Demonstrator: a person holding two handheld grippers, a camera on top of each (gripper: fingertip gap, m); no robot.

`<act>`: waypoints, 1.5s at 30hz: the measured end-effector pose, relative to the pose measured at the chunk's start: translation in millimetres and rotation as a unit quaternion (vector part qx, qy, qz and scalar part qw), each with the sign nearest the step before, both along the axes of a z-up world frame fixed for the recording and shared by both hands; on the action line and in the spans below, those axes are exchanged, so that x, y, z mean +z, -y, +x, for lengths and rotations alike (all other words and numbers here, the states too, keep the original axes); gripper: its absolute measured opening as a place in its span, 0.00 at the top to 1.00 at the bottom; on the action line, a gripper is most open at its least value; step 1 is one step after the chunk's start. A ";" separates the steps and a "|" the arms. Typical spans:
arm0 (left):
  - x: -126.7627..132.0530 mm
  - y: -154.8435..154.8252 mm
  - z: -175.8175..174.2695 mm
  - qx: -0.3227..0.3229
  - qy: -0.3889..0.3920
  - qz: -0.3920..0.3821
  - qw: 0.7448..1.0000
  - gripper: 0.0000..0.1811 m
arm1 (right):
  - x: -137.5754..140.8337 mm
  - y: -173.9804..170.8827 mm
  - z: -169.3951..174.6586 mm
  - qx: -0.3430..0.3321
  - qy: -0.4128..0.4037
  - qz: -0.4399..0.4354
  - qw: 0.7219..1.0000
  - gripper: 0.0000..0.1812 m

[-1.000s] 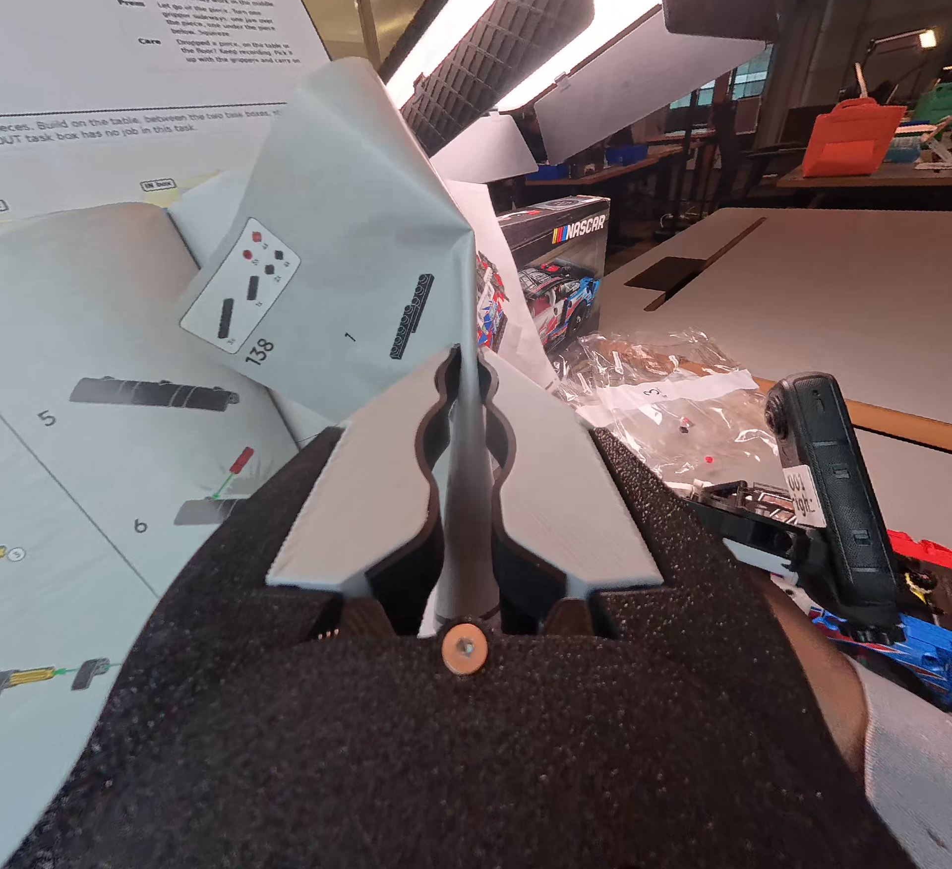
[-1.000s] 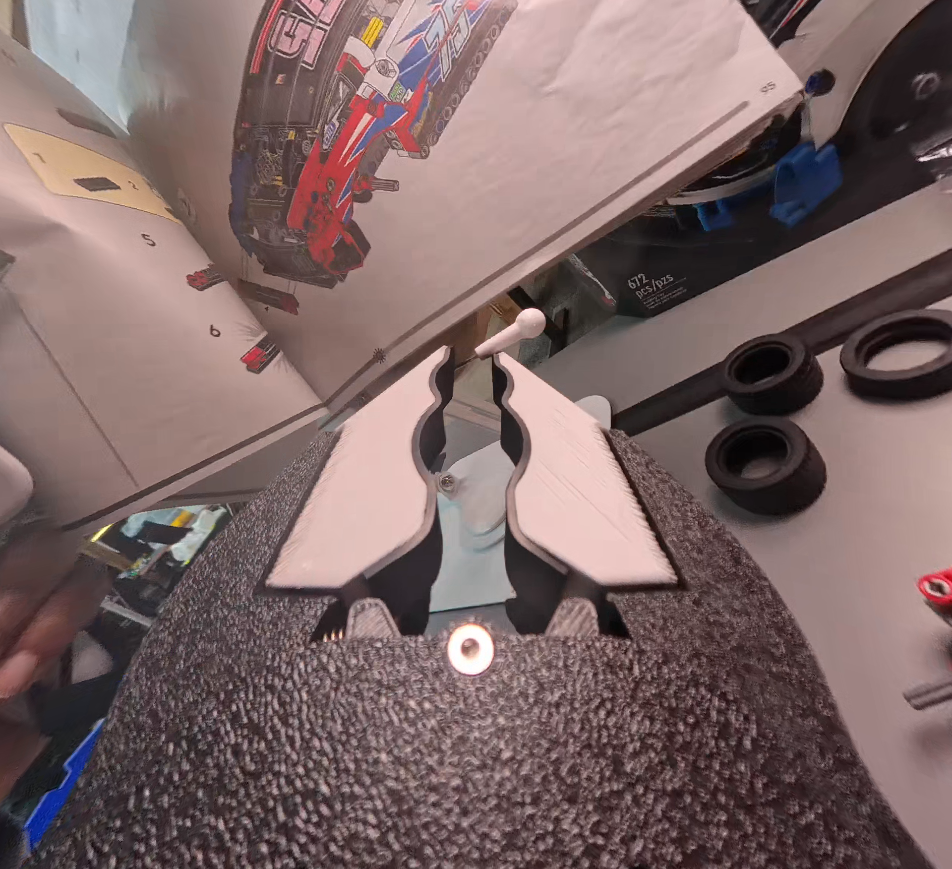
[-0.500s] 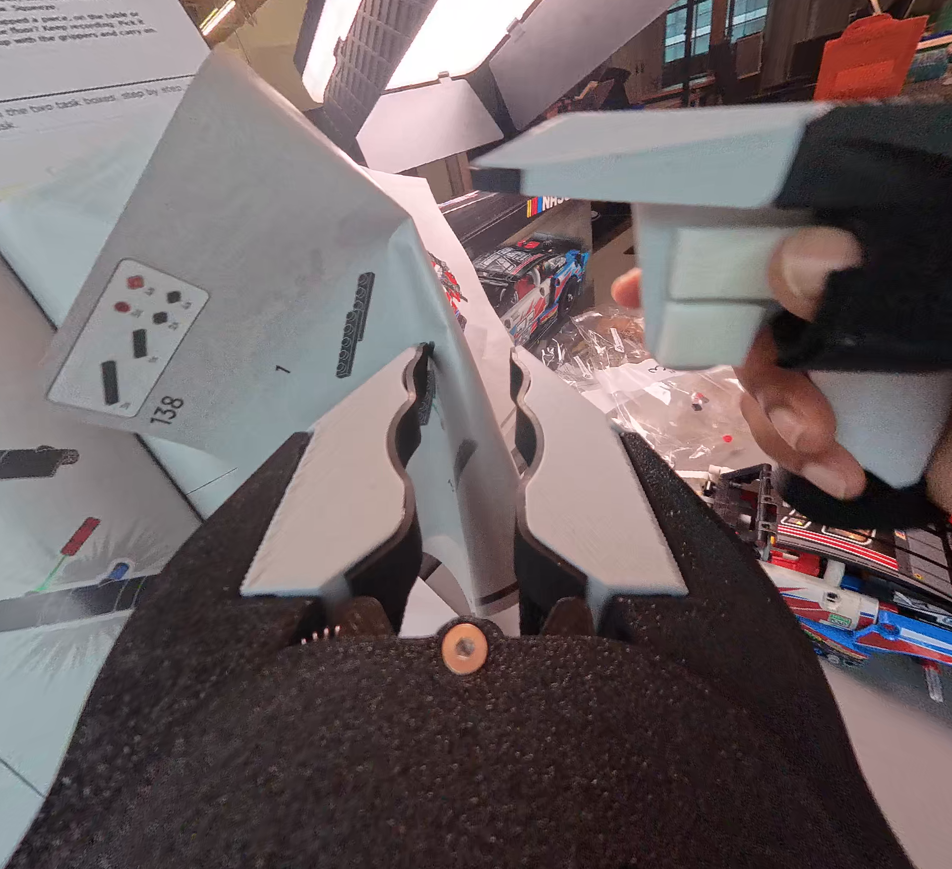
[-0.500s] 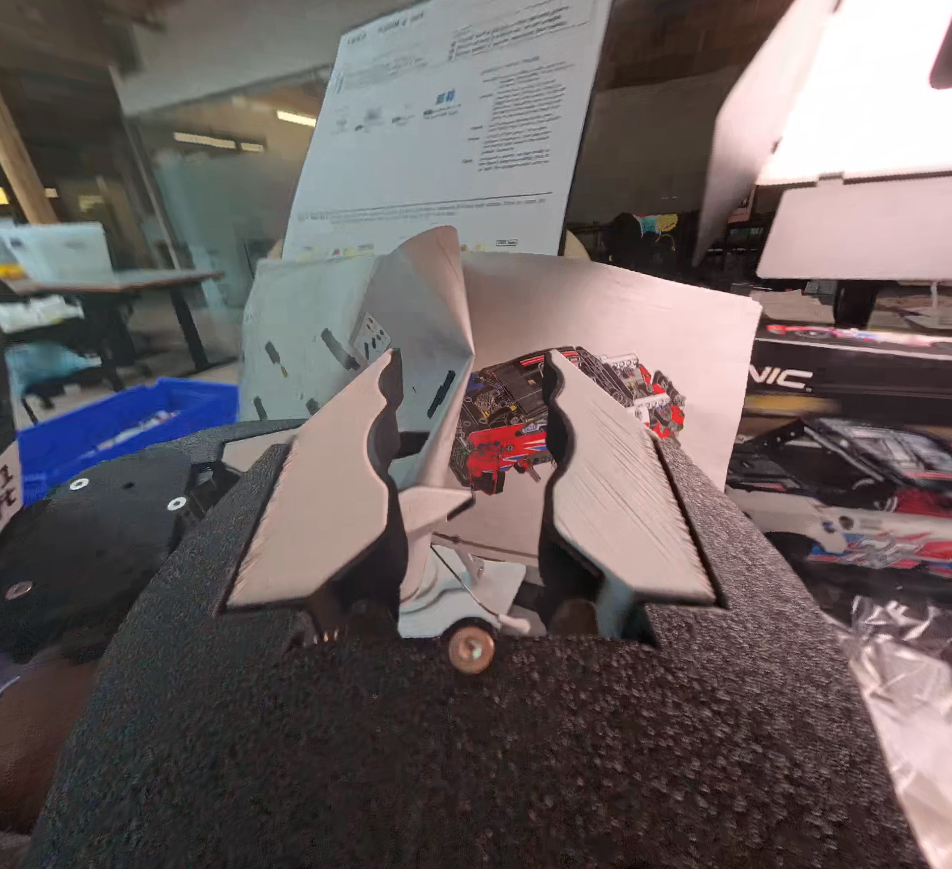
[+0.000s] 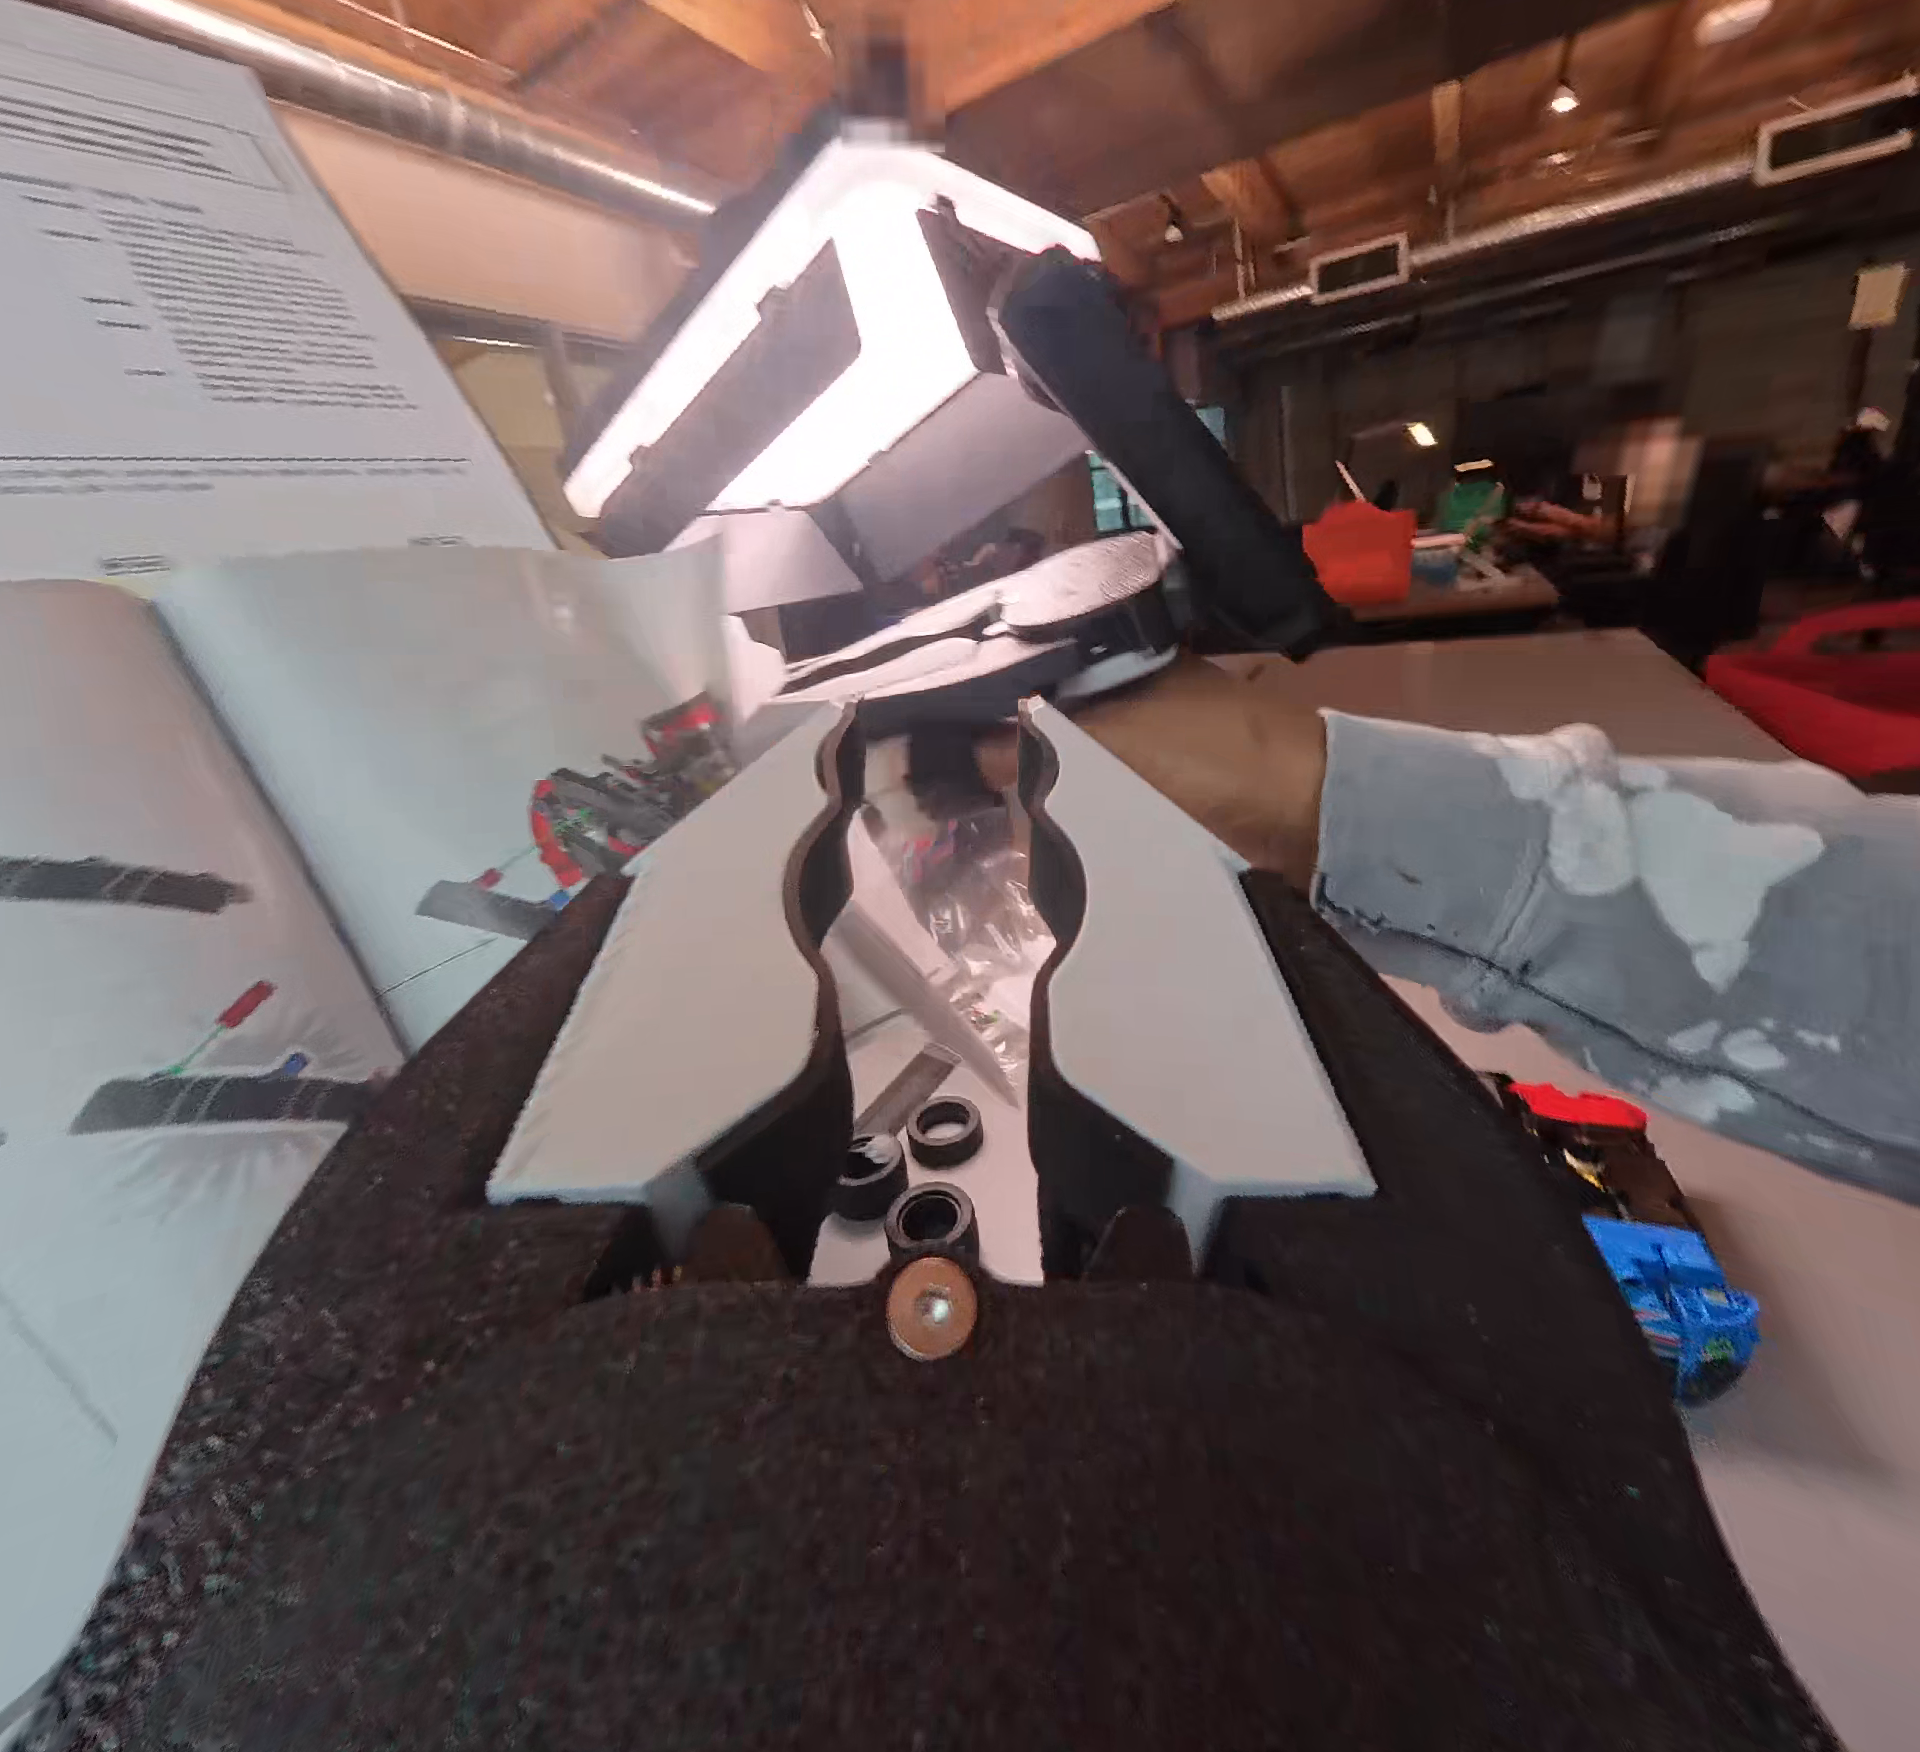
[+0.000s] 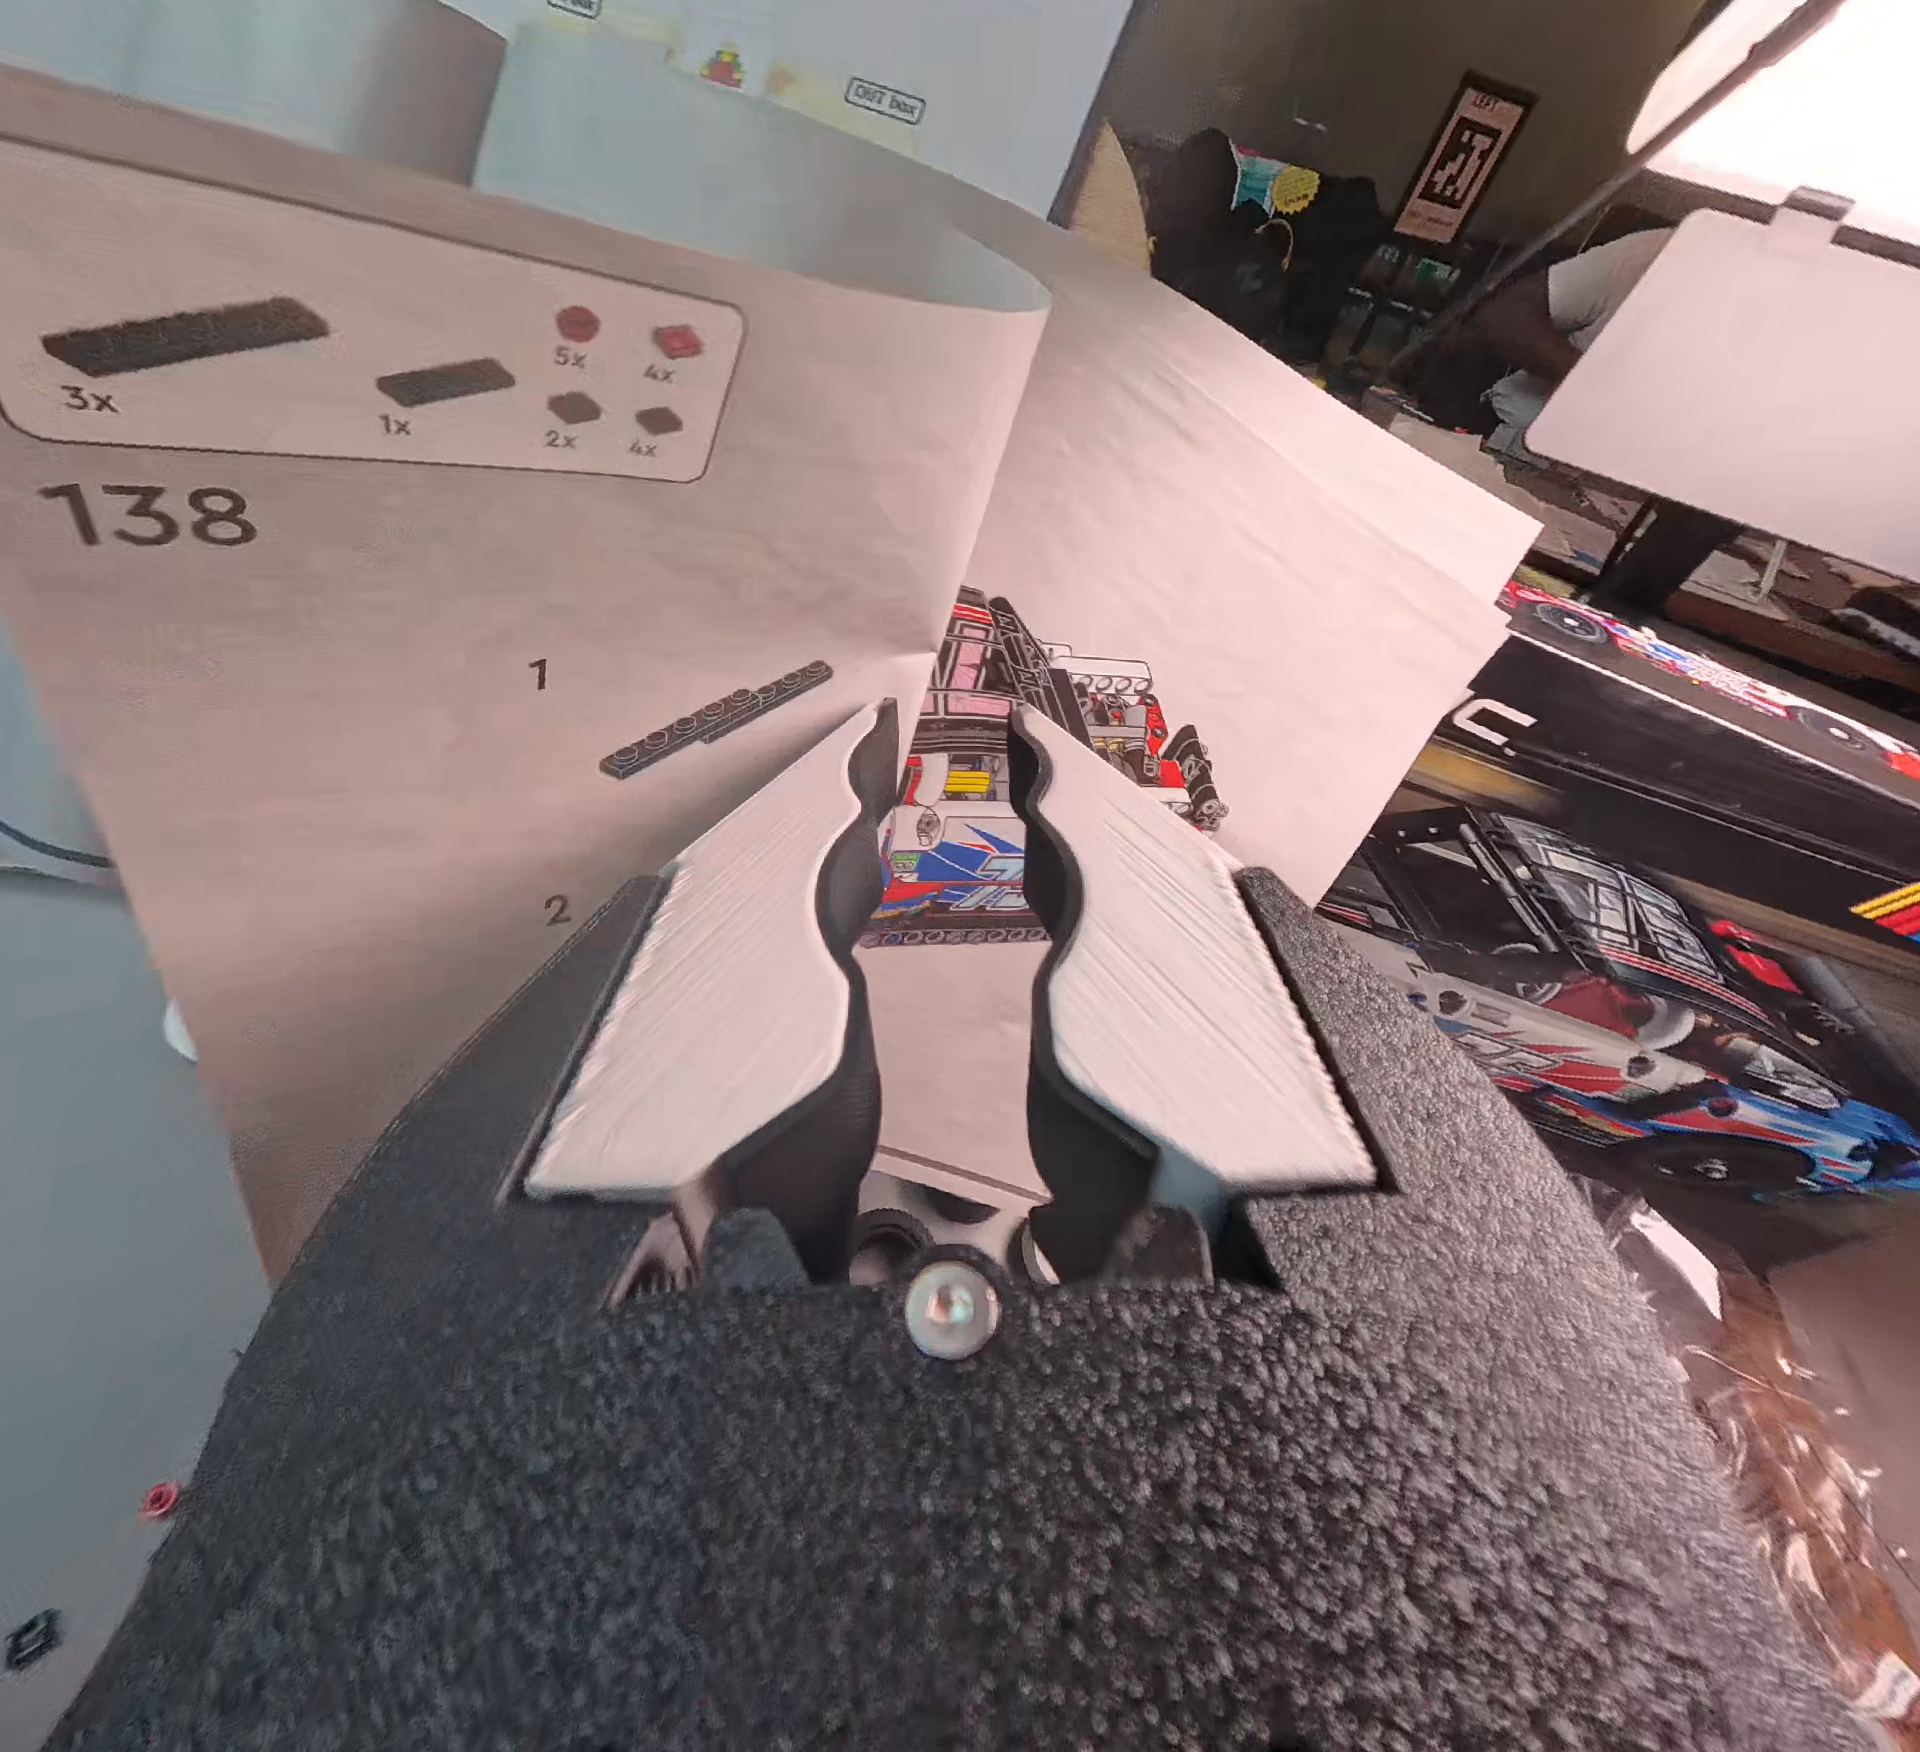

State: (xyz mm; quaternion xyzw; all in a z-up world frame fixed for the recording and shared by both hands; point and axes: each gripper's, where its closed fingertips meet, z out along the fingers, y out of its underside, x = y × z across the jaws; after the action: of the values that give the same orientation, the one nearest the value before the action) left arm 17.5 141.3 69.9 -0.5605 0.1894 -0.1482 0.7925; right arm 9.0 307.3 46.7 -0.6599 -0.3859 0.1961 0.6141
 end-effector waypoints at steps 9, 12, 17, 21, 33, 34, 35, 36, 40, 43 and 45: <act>-43.6 -41.1 -62.4 0.100 0.075 -0.141 0.982 0.85 | -29.1 -50.3 86.6 -0.173 -0.062 -0.027 0.983 0.93; -55.4 -46.4 -68.5 0.123 0.062 -0.157 0.978 0.85 | -28.4 -57.2 149.7 -0.249 -0.185 -0.015 0.951 0.93; -64.8 -52.0 -71.7 0.130 0.055 -0.171 0.975 0.84 | 2.4 -8.0 185.8 -0.202 -0.325 0.112 0.917 0.86; -72.1 -58.6 -71.6 0.128 0.060 -0.189 0.972 0.83 | 12.9 48.5 121.2 -0.090 -0.271 0.195 0.938 0.74; -84.2 -52.8 -68.1 0.135 0.003 -0.225 0.965 0.79 | -50.2 41.7 -35.9 -0.076 -0.060 0.051 0.994 0.66; -80.2 -48.3 -73.1 0.145 0.001 -0.213 0.966 0.79 | -49.8 38.5 -35.5 -0.084 -0.052 0.063 0.993 0.66; -77.6 -44.4 -80.1 0.159 -0.001 -0.205 0.966 0.79 | -50.1 37.5 -35.7 -0.083 -0.053 0.063 0.993 0.65; -77.0 -41.4 -89.0 0.176 -0.004 -0.204 0.963 0.79 | -50.7 36.5 -34.5 -0.082 -0.058 0.060 0.993 0.65; -83.7 -35.8 -126.7 0.228 -0.015 -0.210 0.951 0.77 | -57.1 28.5 -22.2 -0.083 -0.087 0.028 0.992 0.63; -95.1 -37.5 -160.2 0.270 -0.042 -0.212 0.938 0.77 | -64.3 24.2 -15.0 -0.074 -0.107 0.005 0.991 0.63; -97.5 -39.7 -174.3 0.281 -0.057 -0.201 0.937 0.83 | -67.5 23.6 -14.0 -0.064 -0.116 -0.003 0.991 0.63</act>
State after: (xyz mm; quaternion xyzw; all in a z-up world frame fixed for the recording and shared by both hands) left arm -156.8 181.0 -27.7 -0.7458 0.0353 0.0780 0.6606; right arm -5.0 283.7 -20.9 -0.6582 -0.2685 0.2330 0.6637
